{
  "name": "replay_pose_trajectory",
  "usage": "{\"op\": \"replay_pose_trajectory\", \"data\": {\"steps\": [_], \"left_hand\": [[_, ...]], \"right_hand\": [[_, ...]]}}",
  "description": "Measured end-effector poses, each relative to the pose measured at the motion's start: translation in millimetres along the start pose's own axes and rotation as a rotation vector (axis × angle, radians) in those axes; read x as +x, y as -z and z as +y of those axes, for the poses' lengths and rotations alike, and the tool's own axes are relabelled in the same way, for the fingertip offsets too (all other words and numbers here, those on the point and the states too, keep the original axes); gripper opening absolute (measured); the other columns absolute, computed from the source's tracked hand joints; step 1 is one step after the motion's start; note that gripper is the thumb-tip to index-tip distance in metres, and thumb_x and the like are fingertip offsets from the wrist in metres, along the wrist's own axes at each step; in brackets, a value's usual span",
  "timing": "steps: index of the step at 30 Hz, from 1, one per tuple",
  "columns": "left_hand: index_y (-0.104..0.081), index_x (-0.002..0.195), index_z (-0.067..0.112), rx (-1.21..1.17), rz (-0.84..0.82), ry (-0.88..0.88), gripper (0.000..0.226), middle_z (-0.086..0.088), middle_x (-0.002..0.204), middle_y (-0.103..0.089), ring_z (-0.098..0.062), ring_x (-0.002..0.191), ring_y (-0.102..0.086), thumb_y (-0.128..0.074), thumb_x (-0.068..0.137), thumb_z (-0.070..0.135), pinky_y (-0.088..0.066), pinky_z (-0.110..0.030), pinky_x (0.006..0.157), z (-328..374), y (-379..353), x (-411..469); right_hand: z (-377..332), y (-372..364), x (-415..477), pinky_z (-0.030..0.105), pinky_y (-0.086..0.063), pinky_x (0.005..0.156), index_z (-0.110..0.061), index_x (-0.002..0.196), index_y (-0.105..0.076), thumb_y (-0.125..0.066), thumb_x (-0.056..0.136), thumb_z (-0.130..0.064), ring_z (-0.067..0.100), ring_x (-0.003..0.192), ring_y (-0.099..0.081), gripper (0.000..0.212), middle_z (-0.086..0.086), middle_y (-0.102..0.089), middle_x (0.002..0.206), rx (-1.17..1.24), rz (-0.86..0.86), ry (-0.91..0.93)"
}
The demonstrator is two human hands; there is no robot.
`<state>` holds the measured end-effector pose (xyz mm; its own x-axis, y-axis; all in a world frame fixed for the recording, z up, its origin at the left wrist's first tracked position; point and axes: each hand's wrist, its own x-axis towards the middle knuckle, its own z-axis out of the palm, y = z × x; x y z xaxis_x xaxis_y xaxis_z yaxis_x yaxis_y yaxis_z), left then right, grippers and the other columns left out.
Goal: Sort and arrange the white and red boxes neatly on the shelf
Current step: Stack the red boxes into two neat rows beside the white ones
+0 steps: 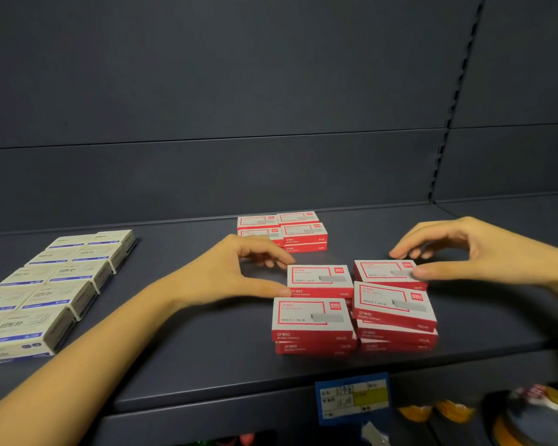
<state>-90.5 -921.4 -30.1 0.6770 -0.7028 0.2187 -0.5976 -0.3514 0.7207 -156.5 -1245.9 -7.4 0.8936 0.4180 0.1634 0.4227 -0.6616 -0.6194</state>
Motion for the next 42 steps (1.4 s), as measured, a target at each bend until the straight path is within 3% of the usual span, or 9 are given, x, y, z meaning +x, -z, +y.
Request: {"op": "replay_pose_trajectory", "data": {"steps": [3, 6, 13, 19, 23, 30, 34, 37, 42], "left_hand": [[-0.069, 0.101, 0.022, 0.009, -0.034, -0.022, 0.035, 0.008, 0.097, -0.068, -0.006, 0.093, -0.060, -0.075, 0.068, 0.028, -0.046, -0.017, 0.088, 0.8, -4.1, 0.9], [-0.068, 0.100, 0.020, 0.019, -0.026, -0.039, 0.030, 0.012, 0.092, -0.068, -0.002, 0.090, -0.060, -0.076, 0.070, 0.020, -0.044, -0.011, 0.086, 0.6, -6.5, 1.8], [-0.069, 0.100, 0.019, 0.006, 0.060, -0.083, 0.035, 0.008, 0.097, -0.069, -0.004, 0.093, -0.062, -0.073, 0.068, 0.032, -0.044, -0.009, 0.082, -0.4, -0.7, -0.2], [-0.069, 0.096, 0.032, 0.032, 0.204, -0.015, 0.035, 0.026, 0.089, -0.065, 0.002, 0.088, -0.058, -0.072, 0.062, 0.039, -0.041, -0.003, 0.077, -7.7, 18.3, -5.1], [-0.069, 0.095, 0.033, 0.135, 0.236, 0.041, 0.034, 0.031, 0.085, -0.065, 0.003, 0.078, -0.053, -0.070, 0.063, 0.043, -0.042, -0.014, 0.073, -11.9, 30.3, -7.8], [-0.072, 0.093, 0.028, 0.204, 0.208, 0.143, 0.025, 0.015, 0.079, -0.070, 0.001, 0.065, -0.050, -0.077, 0.069, 0.031, -0.038, -0.011, 0.059, -27.5, 36.1, -8.1], [-0.073, 0.091, 0.028, 0.208, 0.194, 0.226, 0.027, 0.012, 0.083, -0.072, -0.005, 0.068, -0.057, -0.079, 0.066, 0.036, -0.044, -0.021, 0.063, -34.7, 37.1, -7.2], [-0.072, 0.085, 0.024, 0.173, 0.207, 0.246, 0.026, 0.011, 0.081, -0.073, 0.006, 0.064, -0.058, -0.082, 0.063, 0.032, -0.043, -0.011, 0.060, -38.4, 35.7, -5.6], [-0.071, 0.083, 0.019, 0.153, 0.223, 0.293, 0.026, 0.008, 0.083, -0.073, 0.010, 0.064, -0.058, -0.084, 0.062, 0.024, -0.040, -0.003, 0.059, -42.2, 33.3, -2.5]], "right_hand": [[0.2, 1.9, -7.3, 0.021, -0.051, 0.085, -0.045, 0.101, -0.065, -0.065, 0.061, -0.070, 0.005, 0.103, -0.060, 0.047, -0.018, -0.065, 0.109, -0.045, -0.014, -0.015], [1.1, 1.1, -10.4, 0.020, -0.050, 0.084, -0.050, 0.102, -0.062, -0.063, 0.053, -0.078, 0.003, 0.104, -0.058, 0.057, -0.022, -0.063, 0.108, -0.073, -0.018, -0.043], [0.3, -5.7, -7.8, 0.022, -0.049, 0.081, -0.040, 0.097, -0.068, -0.071, 0.056, -0.055, 0.004, 0.095, -0.061, 0.043, -0.019, -0.067, 0.098, -0.089, 0.024, -0.054], [1.0, -3.4, -0.6, 0.025, -0.052, 0.077, -0.037, 0.094, -0.069, -0.071, 0.058, -0.050, 0.009, 0.091, -0.062, 0.039, -0.014, -0.069, 0.097, -0.039, 0.038, -0.053], [-1.6, -5.4, 13.6, 0.019, -0.054, 0.068, -0.032, 0.095, -0.068, -0.070, 0.059, -0.049, 0.013, 0.085, -0.066, 0.040, -0.011, -0.071, 0.092, 0.011, 0.060, -0.019], [-8.0, -17.2, 58.9, 0.012, -0.050, 0.067, -0.030, 0.097, -0.067, -0.069, 0.064, -0.043, 0.010, 0.073, -0.062, 0.035, -0.025, -0.067, 0.081, -0.026, 0.062, 0.001], [-4.2, -25.7, 80.2, 0.011, -0.050, 0.064, -0.032, 0.099, -0.066, -0.071, 0.073, -0.036, 0.006, 0.072, -0.061, 0.027, -0.018, -0.068, 0.085, -0.063, 0.024, -0.022], [-0.4, -31.5, 86.5, 0.008, -0.048, 0.061, -0.037, 0.098, -0.063, -0.070, 0.074, -0.038, 0.001, 0.071, -0.061, 0.024, -0.017, -0.067, 0.090, -0.092, -0.007, -0.024], [3.6, -37.6, 89.0, 0.007, -0.048, 0.057, -0.042, 0.090, -0.059, -0.072, 0.073, -0.036, -0.002, 0.064, -0.062, 0.022, -0.024, -0.065, 0.074, -0.112, -0.026, -0.056]]}}
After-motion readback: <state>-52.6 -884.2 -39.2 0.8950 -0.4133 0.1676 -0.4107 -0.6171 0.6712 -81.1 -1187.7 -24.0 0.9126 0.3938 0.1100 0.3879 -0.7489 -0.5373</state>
